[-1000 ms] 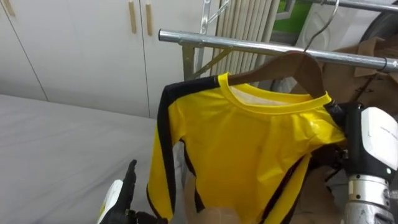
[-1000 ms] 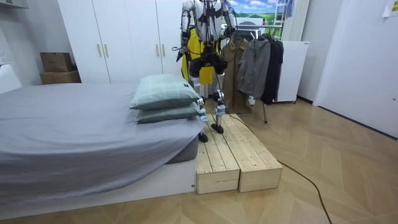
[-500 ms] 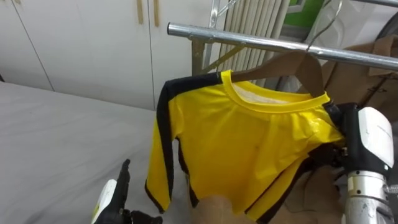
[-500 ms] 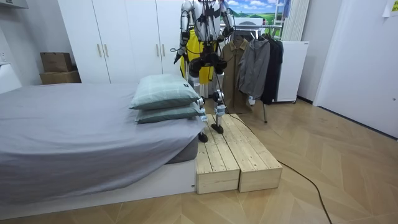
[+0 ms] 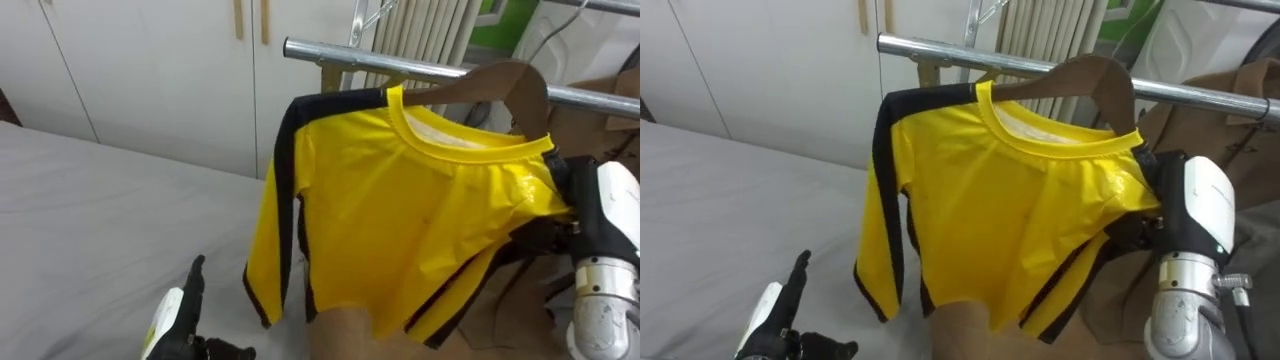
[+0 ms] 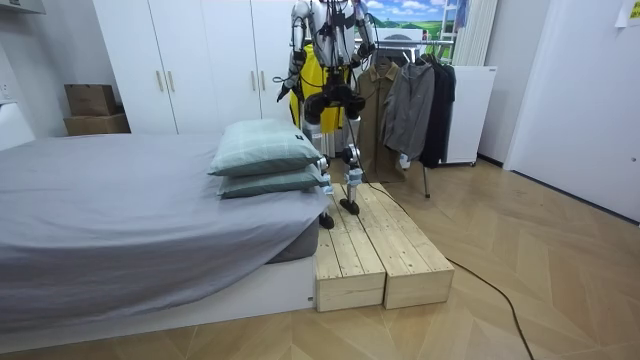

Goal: Hang clothes

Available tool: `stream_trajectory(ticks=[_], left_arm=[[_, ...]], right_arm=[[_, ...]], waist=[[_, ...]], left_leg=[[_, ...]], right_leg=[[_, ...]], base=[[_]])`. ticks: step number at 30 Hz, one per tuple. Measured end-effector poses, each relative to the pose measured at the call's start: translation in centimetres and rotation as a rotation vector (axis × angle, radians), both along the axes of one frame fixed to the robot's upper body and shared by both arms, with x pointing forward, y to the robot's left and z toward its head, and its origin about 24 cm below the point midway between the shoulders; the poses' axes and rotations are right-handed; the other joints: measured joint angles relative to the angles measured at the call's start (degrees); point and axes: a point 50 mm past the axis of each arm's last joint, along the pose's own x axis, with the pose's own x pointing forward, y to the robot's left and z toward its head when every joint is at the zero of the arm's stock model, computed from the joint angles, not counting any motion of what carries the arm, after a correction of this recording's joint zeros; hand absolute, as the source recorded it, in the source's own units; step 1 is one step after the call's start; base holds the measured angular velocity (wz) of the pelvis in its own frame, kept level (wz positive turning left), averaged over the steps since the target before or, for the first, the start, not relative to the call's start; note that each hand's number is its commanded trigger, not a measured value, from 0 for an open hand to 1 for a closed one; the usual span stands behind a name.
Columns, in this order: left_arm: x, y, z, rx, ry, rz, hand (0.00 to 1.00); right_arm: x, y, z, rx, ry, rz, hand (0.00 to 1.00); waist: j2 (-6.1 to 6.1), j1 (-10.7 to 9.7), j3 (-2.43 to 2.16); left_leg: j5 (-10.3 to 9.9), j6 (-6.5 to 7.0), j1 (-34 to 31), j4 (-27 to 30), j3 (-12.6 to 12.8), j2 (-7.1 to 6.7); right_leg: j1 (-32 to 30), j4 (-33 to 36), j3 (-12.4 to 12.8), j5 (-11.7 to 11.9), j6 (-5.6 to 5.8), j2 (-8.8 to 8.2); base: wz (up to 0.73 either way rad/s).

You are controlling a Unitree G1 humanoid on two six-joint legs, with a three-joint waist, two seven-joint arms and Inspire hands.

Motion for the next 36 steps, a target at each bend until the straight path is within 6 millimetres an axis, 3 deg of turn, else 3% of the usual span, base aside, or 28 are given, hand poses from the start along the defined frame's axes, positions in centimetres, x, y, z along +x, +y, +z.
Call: stream_trajectory(ticks=[5, 14, 21, 29, 36], left_arm=[[0.0, -0.1, 0.0, 0.009, -0.004, 0.000, 0.00], [0.0, 0.1, 0.1, 0.019, -0.016, 0.013, 0.00], [0.0, 0.3, 0.1, 0.024, -0.013, 0.011, 0.00], [0.5, 0.2, 0.4, 0.014, -0.019, -0.005, 0.00], [0.6, 0.4, 0.4, 0.033, -0.023, -0.010, 0.00]], right_arm=[[0.9, -0.3, -1.0, 0.007, 0.078, 0.001, 1.00], [0.9, -0.6, -2.9, 0.100, 0.190, 0.034, 1.00], [0.6, -0.7, -5.5, 0.240, 0.349, 0.092, 1.00], [1.0, -1.1, -7.2, 0.253, 0.499, 0.098, 1.00], [-0.4, -1.6, -9.6, 0.224, 0.600, 0.048, 1.00]], waist=[[-0.67, 0.4, 0.02], [-2.15, 1.5, 0.11], [-2.17, 1.6, 0.11], [-2.16, 1.6, 0.07], [-1.99, 1.9, 0.06]], left_leg=[[0.0, 0.00, 0.1, 0.0, 0.0, -0.02], [0.0, 0.00, 0.0, 0.0, -0.1, -0.03], [0.0, 0.00, 0.0, 0.1, -0.2, -0.34], [0.0, 0.00, -0.2, 0.3, -0.3, -0.25], [0.0, 0.00, 0.6, 0.3, -1.4, -0.19]], right_leg=[[0.0, 0.0, 0.0, 0.0, -0.05, -0.02], [0.1, -0.1, -0.2, 0.1, -0.09, -0.11], [0.0, -0.1, -0.4, 0.3, 0.13, -0.45], [-0.2, -0.1, -0.6, 0.3, 0.10, -0.40], [1.6, -1.2, -2.2, 0.4, 0.01, -0.42]], base=[[0.01], [0.00], [0.00], [0.00], [0.03]])
